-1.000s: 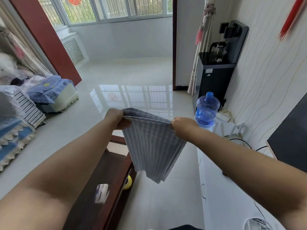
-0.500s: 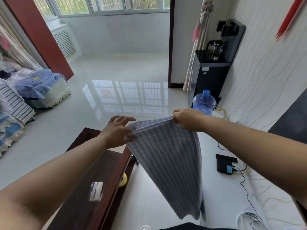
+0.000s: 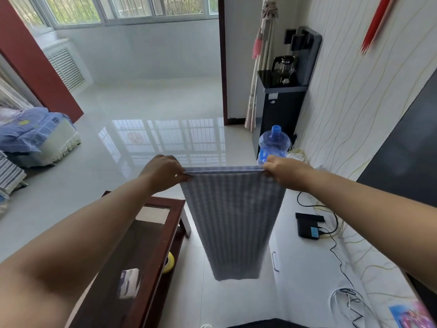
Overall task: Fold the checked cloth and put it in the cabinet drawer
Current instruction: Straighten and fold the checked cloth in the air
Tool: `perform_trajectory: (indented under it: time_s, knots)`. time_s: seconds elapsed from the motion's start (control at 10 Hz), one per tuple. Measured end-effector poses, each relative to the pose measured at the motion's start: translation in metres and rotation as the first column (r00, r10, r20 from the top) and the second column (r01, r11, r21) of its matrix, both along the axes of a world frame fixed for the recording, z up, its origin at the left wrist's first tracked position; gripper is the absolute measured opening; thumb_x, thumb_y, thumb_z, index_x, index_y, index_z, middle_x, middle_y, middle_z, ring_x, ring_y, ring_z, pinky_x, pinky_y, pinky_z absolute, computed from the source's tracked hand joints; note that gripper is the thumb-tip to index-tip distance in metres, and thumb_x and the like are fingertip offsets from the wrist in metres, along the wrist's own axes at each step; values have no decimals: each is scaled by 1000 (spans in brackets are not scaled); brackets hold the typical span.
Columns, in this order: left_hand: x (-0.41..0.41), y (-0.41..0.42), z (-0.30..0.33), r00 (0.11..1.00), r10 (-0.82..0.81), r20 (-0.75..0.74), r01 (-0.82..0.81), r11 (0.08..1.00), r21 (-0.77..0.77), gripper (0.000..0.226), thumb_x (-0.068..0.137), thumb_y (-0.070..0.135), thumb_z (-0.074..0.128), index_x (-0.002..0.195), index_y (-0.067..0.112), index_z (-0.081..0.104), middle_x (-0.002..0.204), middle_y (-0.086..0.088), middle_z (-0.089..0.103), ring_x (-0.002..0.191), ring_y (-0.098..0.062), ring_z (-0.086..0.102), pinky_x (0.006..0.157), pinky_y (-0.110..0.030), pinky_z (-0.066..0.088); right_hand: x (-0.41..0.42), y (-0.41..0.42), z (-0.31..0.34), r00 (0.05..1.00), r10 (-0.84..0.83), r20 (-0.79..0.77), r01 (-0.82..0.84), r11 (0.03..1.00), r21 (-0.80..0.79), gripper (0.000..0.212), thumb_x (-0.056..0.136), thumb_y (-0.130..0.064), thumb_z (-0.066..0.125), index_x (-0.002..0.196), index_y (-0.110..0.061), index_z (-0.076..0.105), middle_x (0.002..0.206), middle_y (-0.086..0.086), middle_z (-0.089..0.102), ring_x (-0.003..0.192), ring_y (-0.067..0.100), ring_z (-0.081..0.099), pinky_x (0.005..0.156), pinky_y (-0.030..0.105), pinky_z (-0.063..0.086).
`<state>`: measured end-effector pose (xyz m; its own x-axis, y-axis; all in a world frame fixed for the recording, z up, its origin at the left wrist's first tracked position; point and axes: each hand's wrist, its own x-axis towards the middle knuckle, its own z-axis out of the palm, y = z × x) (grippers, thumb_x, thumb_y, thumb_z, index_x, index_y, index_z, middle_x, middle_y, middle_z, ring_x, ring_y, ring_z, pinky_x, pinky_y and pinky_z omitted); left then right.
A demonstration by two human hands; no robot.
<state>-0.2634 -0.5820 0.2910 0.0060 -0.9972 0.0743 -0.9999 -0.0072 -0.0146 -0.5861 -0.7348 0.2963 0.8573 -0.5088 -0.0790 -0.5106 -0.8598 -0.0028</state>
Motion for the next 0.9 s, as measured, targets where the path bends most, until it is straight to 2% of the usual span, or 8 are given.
perform_trajectory:
  time_s: [0.2,0.3,0.4,0.5,0.6,0.7,0.8,0.9]
  knots:
    - [-14,-5,32,980,-182,81,191,973,-130,31,89,40,62,72,17,74,64,4,68,66,-20,67,89,-34,45,-13,5,-31,992,-124,5,124,992,14,23,95,-7,43,115,-9,54,110,10,53,92,23,55,70,22,31]
    - [-11,-2,51,966,-229,121,247,955,-165,31,88,34,64,64,15,69,61,4,66,62,-21,65,84,-36,48,-7,9,-37,956,-250,153,213,951,223,32,95,-10,41,125,-13,50,112,5,58,99,19,54,88,23,38]
    - [-4,3,64,972,-215,93,229,954,-194,32,88,34,64,63,15,67,63,4,66,67,-21,65,80,-37,50,0,9,-28,948,-238,212,245,969,-8,28,97,-35,46,125,-32,45,90,4,66,84,23,62,85,34,45]
    - [5,12,65,984,-168,51,175,959,-221,31,88,36,64,68,13,71,66,2,68,68,-22,65,72,-33,51,13,16,-11,967,-81,242,68,996,60,32,95,-55,25,105,-46,54,83,-1,60,79,25,58,75,36,45]
    - [11,19,61,995,-104,-1,101,969,-227,25,87,34,66,78,13,77,76,0,72,73,-21,66,69,-28,47,14,19,-5,989,-8,149,9,1000,-7,29,97,-47,21,115,-31,39,97,5,64,80,21,60,77,35,52]
    - [21,24,57,997,-40,-73,24,976,-215,24,86,37,67,82,15,77,84,2,73,77,-19,63,70,-29,49,20,23,5,993,-28,116,19,997,79,51,91,-57,39,126,-21,39,89,5,63,82,22,63,76,37,55]
    - [30,25,56,989,24,-146,-49,984,-170,41,82,53,60,81,15,77,85,3,71,75,-16,59,68,-30,49,31,32,28,991,-124,41,102,929,355,50,76,-56,67,109,-20,56,86,-3,60,85,20,61,77,36,55]
    - [33,19,61,963,101,-248,-134,984,-119,57,74,65,56,73,10,73,72,2,65,67,-18,57,65,-35,49,33,18,49,975,-214,-60,202,744,637,29,74,-42,77,86,-19,65,80,0,66,75,18,61,59,28,49]
